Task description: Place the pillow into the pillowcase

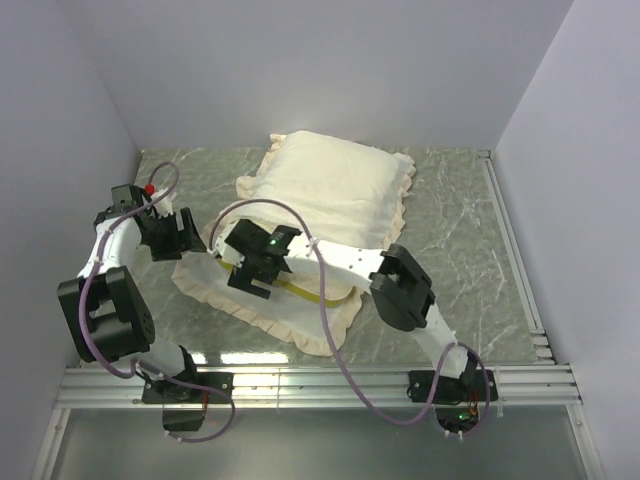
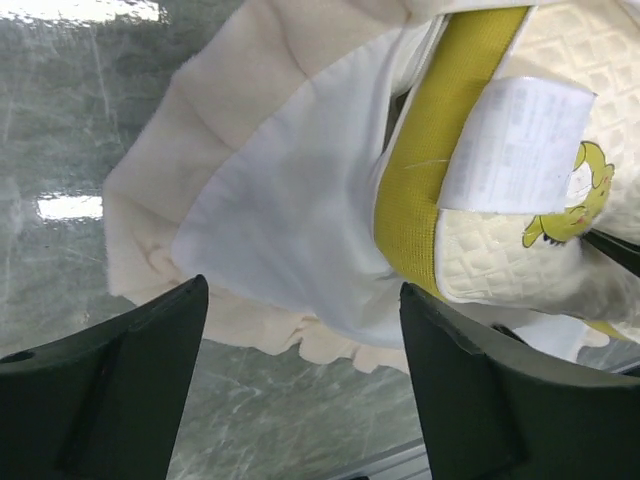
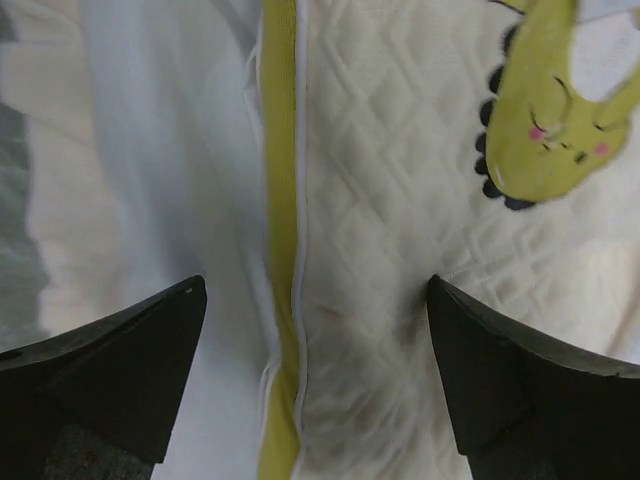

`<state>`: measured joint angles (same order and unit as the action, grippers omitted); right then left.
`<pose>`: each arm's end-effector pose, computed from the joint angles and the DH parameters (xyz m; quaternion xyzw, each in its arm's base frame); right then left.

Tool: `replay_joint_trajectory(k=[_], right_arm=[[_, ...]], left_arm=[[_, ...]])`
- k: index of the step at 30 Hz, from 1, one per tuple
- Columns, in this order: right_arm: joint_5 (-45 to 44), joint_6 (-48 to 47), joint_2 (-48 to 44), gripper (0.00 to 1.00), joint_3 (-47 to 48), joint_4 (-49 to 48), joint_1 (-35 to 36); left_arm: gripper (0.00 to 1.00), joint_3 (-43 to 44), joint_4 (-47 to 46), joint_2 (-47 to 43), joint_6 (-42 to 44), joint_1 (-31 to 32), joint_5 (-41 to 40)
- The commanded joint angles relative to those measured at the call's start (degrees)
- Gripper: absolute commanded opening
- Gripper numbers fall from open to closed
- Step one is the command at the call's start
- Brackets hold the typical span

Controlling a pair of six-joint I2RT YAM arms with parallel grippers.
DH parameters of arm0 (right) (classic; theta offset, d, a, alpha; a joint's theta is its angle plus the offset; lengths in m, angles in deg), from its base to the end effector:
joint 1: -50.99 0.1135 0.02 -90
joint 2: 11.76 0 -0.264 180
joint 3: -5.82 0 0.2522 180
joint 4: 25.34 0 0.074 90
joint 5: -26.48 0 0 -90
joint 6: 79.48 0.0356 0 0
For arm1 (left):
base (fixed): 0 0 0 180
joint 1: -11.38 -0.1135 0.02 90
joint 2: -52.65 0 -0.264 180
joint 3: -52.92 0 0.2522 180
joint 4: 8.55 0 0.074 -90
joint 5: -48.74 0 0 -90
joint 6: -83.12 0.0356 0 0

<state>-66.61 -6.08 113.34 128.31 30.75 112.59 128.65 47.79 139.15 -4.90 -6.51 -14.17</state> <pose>0.2303 0.4219 0.2244 -0.6014 0.7516 0.0792 0.2591 0.2836 0.0745 0.2325 -0.0858 0.9501 -0.1928 0.2296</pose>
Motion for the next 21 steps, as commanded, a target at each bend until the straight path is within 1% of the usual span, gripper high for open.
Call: replay_joint_trajectory(k=[1, 2, 3, 4, 5, 6, 7, 8, 9, 10, 11, 12, 14, 15, 16, 17, 18, 20, 21], right_arm=[[-4.46, -4.49, 5.75, 0.97, 2.8, 0.82, -1.39], [-5.25, -4.32, 7.86, 0.86, 4.28, 1.96, -1.92], [-4.56, -3.45, 11.53, 0.76, 8.48, 5.36, -2.71], [-2.73, -0.22, 13.05, 0.68, 10.78, 7.31, -4.63], [2.86, 1.64, 14.2, 0.56, 12.89, 9.07, -6.04], [7.7, 3.49, 15.17, 0.48, 15.18, 11.61, -7.1], [11.49, 6.55, 14.91, 0.25, 14.85, 11.81, -8.68], [18.84, 7.71, 14.04, 0.09, 11.02, 11.21, -9.22], [22.57, 9.38, 11.77, 0.0, 8.37, 9.37, -9.48], [25.91, 10.26, 10.62, 0.0, 5.91, 8.4, -9.66], [31.69, 11.58, 8.26, 0.0, 0.75, 7.26, -9.83], [34.09, 14.64, 7.28, 0.0, -1.57, 4.81, -9.92], [37.97, 18.51, 5.69, 0.0, -7.53, 2.42, -10.1], [40.86, 22.1, 4.2, 0.0, -9.57, 0.24, -10.1], [41.67, 23.96, 3.23, 0.0, -11.85, -1.53, -10.01], [41.85, 25.81, 1.66, 0.0, -17.18, -3.98, -9.84], [40.63, 29.22, -1.84, 0.0, -19.84, -8.7, -9.4], [38.78, 33.63, -6.24, 0.0, -25.99, -13.39, -9.4], [38.52, 37.22, -7.14, 0.0, -26.89, -15.59, -9.22]], left_arm=[[0.83, -1.23, -0.93, -0.9, -1.36, 0.05, -2.37], [0.81, -1.59, -0.49, -0.2, -1.62, 0.05, -2.92], [0.75, -2.12, -0.58, 1.55, -1.63, 0.22, -3.7], [0.73, -2.82, -1.27, 2.61, -3.89, 0.4, -4.67], [0.7, -2.82, -2.67, 3.84, -5.39, 0.4, -6.16], [0.66, -2.65, -3.56, 6.72, -5.93, 1.1, -6.35], [0.64, -1.52, -4.17, 8.49, -6.46, 1.71, -6.96], [0.62, -0.46, -4.44, 10.43, -7.16, 2.5, -7.66], [0.57, 0.59, -5.05, 14.27, -7.34, 4.08, -7.49], [0.54, 3.04, -4.88, 16.23, -7.25, 5.22, -7.14], [0.47, 4.19, -4.62, 19.55, -6.73, 7.58, -6.44], [0.44, 6.29, -4.01, 21.06, -6.46, 8.91, -6.18], [0.37, 7.28, -5.05, 22.74, -6.81, 10.76, -4.69], [0.29, 7.63, -5.75, 23.71, -7.16, 12.6, -4.24], [0.26, 8.5, -7.24, 24.24, -7.69, 13.75, -3.72], [0.23, 9.12, -7.87, 24.94, -8.13, 14.72, -3.02], [0.18, 11.04, -8.39, 26.95, -8.65, 16.9, -1.97], [0.12, 13.6, -9.54, 30.46, -10.59, 19.37, -0.38], [0.11, 16.83, -9.72, 31.7, -11.37, 21.73, 0.58]])
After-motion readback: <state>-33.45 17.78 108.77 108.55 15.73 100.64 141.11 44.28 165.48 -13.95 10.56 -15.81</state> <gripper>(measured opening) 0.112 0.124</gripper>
